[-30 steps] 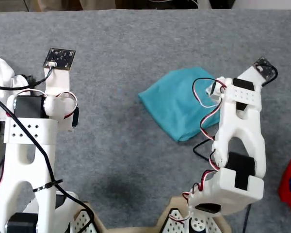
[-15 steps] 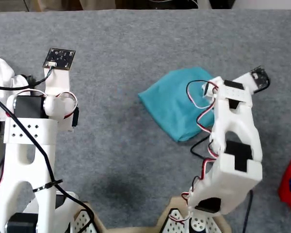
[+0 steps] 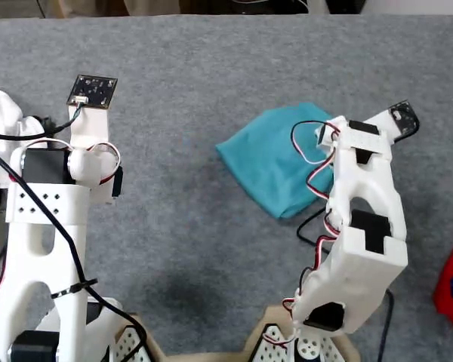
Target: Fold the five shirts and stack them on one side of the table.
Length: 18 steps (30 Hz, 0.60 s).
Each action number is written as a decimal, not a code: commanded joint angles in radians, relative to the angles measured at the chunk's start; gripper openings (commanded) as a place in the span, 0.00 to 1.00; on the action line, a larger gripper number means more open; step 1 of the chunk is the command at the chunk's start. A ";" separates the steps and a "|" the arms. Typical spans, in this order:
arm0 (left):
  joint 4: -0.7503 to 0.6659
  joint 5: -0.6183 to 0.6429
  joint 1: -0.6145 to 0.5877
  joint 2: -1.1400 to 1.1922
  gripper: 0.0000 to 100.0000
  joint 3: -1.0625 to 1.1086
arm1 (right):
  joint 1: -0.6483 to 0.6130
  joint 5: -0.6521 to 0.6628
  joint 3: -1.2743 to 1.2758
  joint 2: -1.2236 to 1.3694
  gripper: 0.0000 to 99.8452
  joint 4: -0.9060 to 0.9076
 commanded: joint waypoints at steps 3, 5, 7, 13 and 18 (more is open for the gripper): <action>-0.005 -0.006 -0.009 -0.022 0.02 -0.002 | 0.012 0.051 -0.056 0.007 0.11 -0.046; -0.005 -0.006 -0.009 -0.022 0.02 -0.002 | 0.012 0.051 -0.058 0.016 0.11 -0.046; -0.005 -0.006 -0.009 -0.022 0.02 -0.002 | 0.012 0.051 -0.058 0.015 0.11 -0.044; -0.005 -0.006 -0.009 -0.022 0.02 -0.002 | 0.058 0.084 -0.058 -0.019 0.01 -0.043; -0.005 -0.006 -0.009 -0.022 0.02 -0.006 | 0.136 0.130 -0.058 -0.065 0.01 -0.040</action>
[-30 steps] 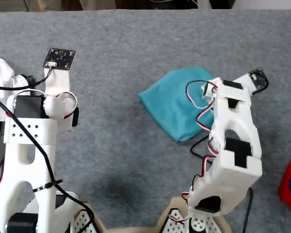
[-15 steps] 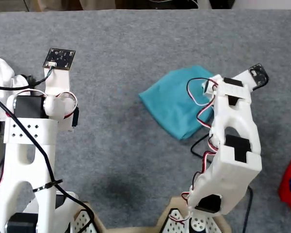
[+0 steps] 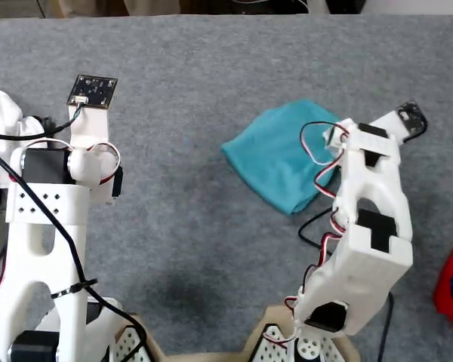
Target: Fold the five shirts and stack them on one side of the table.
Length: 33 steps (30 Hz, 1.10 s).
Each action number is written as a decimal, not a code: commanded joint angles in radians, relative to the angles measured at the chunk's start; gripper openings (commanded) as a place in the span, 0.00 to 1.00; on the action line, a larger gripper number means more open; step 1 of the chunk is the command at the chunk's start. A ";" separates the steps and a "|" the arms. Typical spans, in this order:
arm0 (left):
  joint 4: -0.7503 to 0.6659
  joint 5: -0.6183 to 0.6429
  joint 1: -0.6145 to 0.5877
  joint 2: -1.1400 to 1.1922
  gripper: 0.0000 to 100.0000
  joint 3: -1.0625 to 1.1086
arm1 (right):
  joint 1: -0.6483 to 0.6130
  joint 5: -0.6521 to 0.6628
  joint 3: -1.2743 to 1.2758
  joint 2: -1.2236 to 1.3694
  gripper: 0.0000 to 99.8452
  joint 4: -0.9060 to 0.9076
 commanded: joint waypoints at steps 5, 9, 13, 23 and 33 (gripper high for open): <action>-0.005 -0.006 -0.009 -0.027 0.02 -0.008 | 0.166 0.120 -0.114 -0.148 0.01 0.127; -0.005 -0.006 -0.009 -0.030 0.02 -0.008 | 0.289 0.193 -0.234 -0.170 0.01 0.250; -0.003 -0.006 -0.009 -0.031 0.02 -0.008 | 0.384 0.255 -0.371 -0.170 0.01 0.330; -0.003 -0.006 -0.008 -0.031 0.02 -0.008 | 0.533 0.315 -0.621 -0.168 0.01 0.465; -0.003 -0.006 -0.008 -0.031 0.02 -0.008 | 0.705 0.359 -0.700 -0.168 0.01 0.485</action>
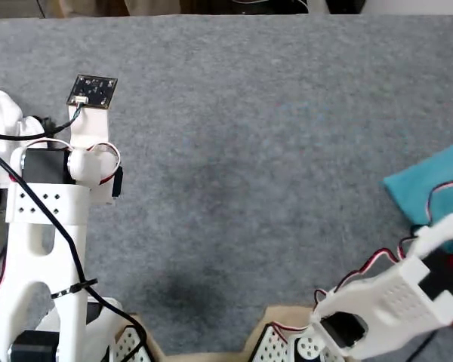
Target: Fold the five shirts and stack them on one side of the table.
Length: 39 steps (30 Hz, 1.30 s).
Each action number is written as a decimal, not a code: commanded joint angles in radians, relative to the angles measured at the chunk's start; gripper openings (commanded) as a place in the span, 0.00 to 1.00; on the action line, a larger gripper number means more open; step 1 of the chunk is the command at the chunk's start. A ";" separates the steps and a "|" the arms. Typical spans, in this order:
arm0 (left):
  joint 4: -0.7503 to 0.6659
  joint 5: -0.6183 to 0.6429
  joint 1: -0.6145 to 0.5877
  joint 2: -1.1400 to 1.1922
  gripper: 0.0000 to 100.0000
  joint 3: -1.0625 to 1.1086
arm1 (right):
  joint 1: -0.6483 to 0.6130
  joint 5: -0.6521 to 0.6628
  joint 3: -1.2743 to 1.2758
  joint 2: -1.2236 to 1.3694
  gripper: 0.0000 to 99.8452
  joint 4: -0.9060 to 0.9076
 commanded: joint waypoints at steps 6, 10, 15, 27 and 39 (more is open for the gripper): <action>-0.003 -0.006 -0.008 -0.031 0.02 -0.008 | 0.160 0.034 -0.064 -0.077 0.01 -0.006; -0.003 -0.006 -0.008 -0.033 0.02 -0.008 | 0.205 0.034 -0.067 -0.077 0.01 -0.008; 0.005 -0.006 -0.008 -0.033 0.02 -0.008 | 0.302 0.032 -0.125 -0.077 0.01 -0.014; 0.011 -0.006 -0.008 -0.033 0.02 -0.008 | 0.481 0.089 -0.143 -0.059 0.01 0.049; 0.011 -0.006 -0.005 -0.033 0.02 -0.008 | 0.576 0.259 -0.143 0.007 0.01 0.058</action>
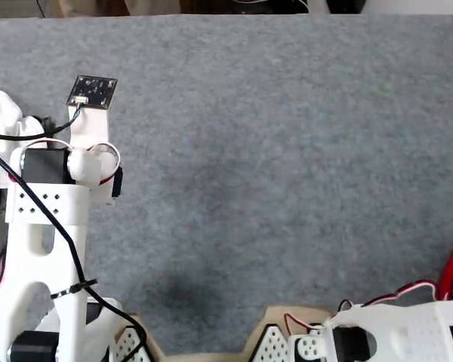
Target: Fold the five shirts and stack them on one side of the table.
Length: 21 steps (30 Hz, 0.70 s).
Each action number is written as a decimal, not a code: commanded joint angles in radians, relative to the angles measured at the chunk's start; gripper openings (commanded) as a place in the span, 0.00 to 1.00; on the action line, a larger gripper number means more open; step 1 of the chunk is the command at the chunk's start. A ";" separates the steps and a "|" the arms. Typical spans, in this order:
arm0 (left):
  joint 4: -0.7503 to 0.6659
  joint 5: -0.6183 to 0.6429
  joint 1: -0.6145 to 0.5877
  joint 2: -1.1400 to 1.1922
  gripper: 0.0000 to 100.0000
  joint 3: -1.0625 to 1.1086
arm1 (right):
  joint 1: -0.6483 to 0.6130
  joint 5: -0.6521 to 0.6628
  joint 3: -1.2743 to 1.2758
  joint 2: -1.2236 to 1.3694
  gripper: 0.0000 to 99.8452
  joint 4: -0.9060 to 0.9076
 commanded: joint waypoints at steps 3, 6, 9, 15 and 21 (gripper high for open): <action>0.006 -0.006 -0.008 -0.033 0.02 -0.008 | 0.044 0.017 -0.059 -0.005 0.02 0.003; 0.006 -0.006 -0.008 -0.033 0.02 -0.008 | 0.059 0.017 -0.059 -0.005 0.11 0.003; 0.006 -0.006 -0.008 -0.033 0.02 -0.008 | 0.059 0.017 -0.058 -0.005 0.23 0.006; 0.009 -0.006 -0.009 -0.033 0.02 -0.008 | 0.056 0.017 -0.062 -0.005 0.39 0.083; 0.066 -0.008 -0.009 -0.070 0.02 -0.077 | 0.056 0.018 -0.067 -0.013 0.40 0.098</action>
